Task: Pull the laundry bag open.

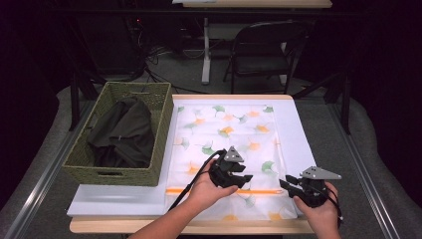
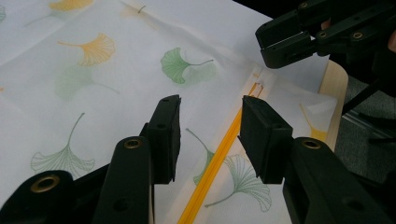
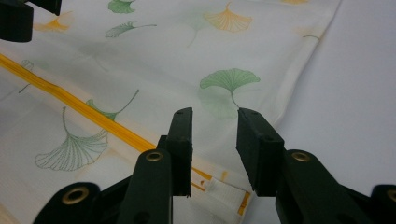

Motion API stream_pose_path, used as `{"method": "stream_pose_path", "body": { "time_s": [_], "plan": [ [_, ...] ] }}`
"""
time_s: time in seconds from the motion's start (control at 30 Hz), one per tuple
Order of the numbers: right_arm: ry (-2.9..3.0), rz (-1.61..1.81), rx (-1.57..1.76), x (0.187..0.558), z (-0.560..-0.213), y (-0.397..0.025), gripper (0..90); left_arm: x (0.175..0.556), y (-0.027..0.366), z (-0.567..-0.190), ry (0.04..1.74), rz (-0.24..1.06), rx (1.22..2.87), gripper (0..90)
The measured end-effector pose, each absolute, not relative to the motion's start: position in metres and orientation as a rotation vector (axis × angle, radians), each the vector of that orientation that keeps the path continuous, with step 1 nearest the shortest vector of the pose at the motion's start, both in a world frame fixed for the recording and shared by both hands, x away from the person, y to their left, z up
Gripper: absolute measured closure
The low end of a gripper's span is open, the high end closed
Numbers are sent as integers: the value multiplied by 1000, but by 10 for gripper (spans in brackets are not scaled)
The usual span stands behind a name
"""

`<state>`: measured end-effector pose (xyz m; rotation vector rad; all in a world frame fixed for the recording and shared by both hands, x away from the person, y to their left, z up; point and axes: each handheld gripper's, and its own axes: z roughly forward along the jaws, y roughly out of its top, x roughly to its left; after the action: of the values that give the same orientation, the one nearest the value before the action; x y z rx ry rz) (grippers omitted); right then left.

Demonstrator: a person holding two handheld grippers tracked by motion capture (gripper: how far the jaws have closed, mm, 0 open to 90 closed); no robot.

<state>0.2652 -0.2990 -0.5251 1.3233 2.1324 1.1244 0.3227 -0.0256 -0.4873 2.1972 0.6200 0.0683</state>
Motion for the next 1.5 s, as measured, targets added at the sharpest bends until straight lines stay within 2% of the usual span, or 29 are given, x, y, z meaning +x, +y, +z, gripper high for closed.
{"method": "stream_pose_path", "body": {
  "time_s": [0.5,0.83,1.0,1.27,1.5],
  "plan": [
    [2138,1004,1510,279,-545,-315,625,328,-51,-504,597,48,2227,570],
    [2121,1060,1637,284,-545,-320,709,325,-70,-514,566,49,2266,563],
    [2132,1090,1666,284,-546,-320,712,324,-75,-519,565,41,2279,560],
    [2148,1091,1703,288,-551,-319,714,325,-82,-528,558,-8,2286,614],
    [2158,1096,1704,289,-551,-317,787,325,-85,-534,562,-7,2314,634]
  ]
}}
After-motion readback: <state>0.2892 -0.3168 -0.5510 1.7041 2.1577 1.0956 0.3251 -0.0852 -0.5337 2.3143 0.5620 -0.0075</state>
